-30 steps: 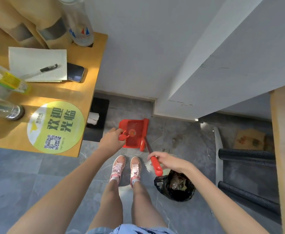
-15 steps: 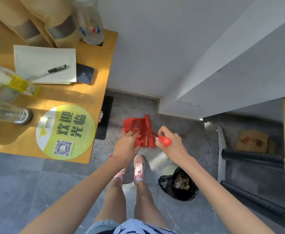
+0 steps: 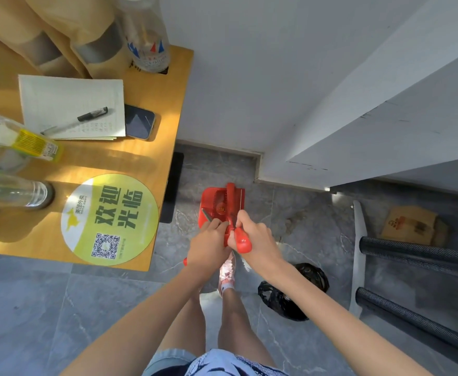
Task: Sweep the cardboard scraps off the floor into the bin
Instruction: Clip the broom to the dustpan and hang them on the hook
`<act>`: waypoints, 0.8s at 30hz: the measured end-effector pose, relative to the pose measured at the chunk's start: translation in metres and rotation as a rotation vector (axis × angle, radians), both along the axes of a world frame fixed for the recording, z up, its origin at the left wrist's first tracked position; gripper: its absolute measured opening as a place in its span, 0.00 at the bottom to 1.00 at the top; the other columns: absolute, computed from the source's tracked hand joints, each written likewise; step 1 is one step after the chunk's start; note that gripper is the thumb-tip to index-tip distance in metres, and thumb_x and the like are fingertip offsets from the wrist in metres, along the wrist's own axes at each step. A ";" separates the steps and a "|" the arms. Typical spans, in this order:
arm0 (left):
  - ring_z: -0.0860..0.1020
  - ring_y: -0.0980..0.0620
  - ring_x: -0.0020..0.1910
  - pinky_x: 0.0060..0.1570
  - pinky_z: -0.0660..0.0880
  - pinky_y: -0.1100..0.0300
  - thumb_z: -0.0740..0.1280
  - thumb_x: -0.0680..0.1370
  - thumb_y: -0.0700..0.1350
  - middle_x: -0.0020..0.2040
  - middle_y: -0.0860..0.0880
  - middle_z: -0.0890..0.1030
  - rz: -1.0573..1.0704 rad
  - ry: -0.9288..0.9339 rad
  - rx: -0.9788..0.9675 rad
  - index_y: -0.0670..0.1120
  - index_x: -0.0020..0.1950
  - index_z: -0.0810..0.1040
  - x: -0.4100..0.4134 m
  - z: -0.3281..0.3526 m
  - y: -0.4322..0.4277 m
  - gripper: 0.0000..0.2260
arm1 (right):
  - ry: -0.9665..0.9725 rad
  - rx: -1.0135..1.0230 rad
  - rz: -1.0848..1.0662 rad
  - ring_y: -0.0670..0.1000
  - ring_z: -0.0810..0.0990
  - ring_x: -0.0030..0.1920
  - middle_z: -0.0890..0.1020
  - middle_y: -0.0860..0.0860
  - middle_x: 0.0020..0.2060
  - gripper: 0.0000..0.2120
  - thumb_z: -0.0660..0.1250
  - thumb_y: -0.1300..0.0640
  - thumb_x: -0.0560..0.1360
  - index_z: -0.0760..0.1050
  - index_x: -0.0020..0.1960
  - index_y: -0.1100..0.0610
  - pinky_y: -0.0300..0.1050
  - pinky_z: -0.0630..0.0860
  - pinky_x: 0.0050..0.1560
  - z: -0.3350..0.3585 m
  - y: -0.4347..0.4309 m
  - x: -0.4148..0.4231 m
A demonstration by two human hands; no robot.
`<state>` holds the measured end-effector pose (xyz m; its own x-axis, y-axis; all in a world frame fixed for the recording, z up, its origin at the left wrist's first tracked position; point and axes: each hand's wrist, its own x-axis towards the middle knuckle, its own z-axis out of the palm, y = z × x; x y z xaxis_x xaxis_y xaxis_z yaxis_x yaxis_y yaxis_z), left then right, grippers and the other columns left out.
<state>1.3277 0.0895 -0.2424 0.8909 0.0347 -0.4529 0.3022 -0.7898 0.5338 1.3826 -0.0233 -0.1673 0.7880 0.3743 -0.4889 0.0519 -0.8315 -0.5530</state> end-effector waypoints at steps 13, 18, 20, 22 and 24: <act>0.80 0.42 0.39 0.35 0.76 0.50 0.64 0.76 0.48 0.51 0.49 0.71 0.164 0.101 -0.016 0.48 0.57 0.63 -0.005 0.009 -0.004 0.14 | -0.028 0.051 0.030 0.50 0.69 0.28 0.67 0.46 0.24 0.12 0.63 0.57 0.70 0.59 0.41 0.47 0.44 0.69 0.31 0.003 0.002 -0.012; 0.79 0.42 0.39 0.35 0.73 0.52 0.65 0.75 0.49 0.49 0.49 0.70 0.164 0.116 -0.050 0.47 0.55 0.63 -0.005 0.010 0.001 0.15 | 0.015 0.116 0.016 0.46 0.68 0.26 0.70 0.44 0.23 0.13 0.63 0.58 0.70 0.60 0.38 0.45 0.34 0.64 0.30 0.003 0.002 -0.012; 0.79 0.40 0.39 0.35 0.72 0.51 0.64 0.75 0.48 0.50 0.48 0.70 0.140 0.122 -0.046 0.47 0.55 0.63 -0.004 0.010 0.005 0.14 | 0.039 0.125 0.002 0.46 0.68 0.26 0.69 0.44 0.23 0.14 0.63 0.58 0.70 0.60 0.36 0.44 0.33 0.64 0.30 0.003 0.004 -0.014; 0.79 0.39 0.40 0.35 0.72 0.50 0.64 0.75 0.48 0.50 0.48 0.70 0.094 0.113 -0.040 0.47 0.55 0.62 0.000 0.010 0.007 0.14 | 0.041 0.132 -0.041 0.46 0.67 0.26 0.68 0.46 0.23 0.15 0.62 0.59 0.70 0.59 0.34 0.44 0.32 0.62 0.29 0.004 0.004 -0.015; 0.78 0.39 0.40 0.34 0.70 0.51 0.64 0.74 0.46 0.48 0.49 0.67 0.055 0.108 -0.032 0.48 0.54 0.61 0.003 0.011 0.005 0.13 | 0.031 0.132 -0.079 0.46 0.66 0.26 0.67 0.46 0.23 0.15 0.62 0.60 0.70 0.58 0.34 0.45 0.33 0.62 0.28 0.006 0.001 -0.015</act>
<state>1.3312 0.0949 -0.2316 0.8339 0.0657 -0.5479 0.4014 -0.7535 0.5207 1.3676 -0.0219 -0.1616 0.8027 0.3745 -0.4641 -0.0294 -0.7524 -0.6581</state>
